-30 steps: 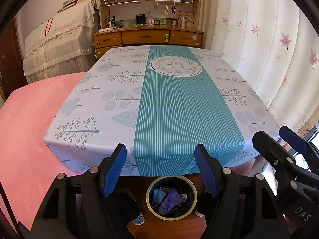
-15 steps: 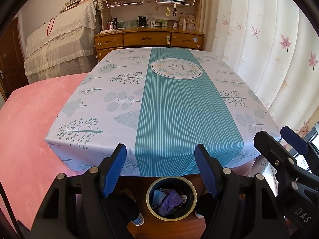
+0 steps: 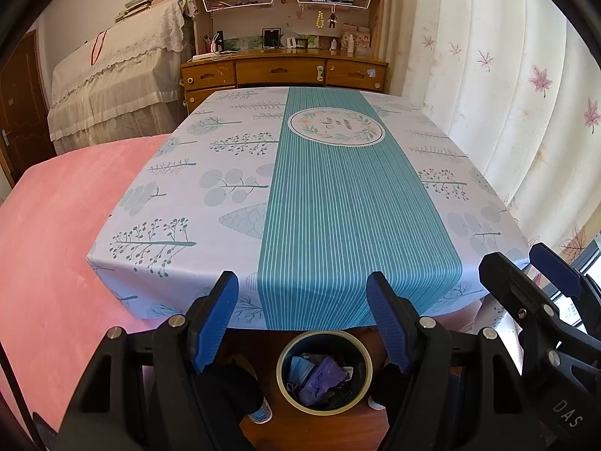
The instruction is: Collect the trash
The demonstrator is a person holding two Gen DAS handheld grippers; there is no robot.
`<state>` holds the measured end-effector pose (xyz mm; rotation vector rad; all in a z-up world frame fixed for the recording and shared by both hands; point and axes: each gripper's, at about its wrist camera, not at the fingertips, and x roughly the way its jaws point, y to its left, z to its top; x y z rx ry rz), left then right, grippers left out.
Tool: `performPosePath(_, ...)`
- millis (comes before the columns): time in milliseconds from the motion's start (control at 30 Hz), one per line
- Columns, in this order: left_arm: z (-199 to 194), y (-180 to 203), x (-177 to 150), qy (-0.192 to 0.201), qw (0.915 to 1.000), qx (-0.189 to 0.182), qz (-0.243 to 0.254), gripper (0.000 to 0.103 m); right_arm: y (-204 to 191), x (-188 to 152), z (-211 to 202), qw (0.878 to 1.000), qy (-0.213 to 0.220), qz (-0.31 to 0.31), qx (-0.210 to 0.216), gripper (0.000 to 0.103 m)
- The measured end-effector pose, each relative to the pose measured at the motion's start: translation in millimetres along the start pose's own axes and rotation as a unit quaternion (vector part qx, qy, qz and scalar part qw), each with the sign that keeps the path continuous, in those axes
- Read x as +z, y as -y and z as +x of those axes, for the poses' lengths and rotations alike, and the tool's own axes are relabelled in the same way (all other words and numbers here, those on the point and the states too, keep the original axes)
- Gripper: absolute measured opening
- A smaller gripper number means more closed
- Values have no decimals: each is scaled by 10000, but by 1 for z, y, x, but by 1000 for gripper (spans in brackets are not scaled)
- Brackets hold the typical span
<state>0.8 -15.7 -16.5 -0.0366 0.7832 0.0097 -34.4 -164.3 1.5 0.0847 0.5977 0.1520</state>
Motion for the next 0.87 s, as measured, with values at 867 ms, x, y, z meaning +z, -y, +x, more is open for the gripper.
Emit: performPosePath(867,8,0,-7,-258,9997,-4,-4,69,-4,-13,2,9999,-98,72,-58,81)
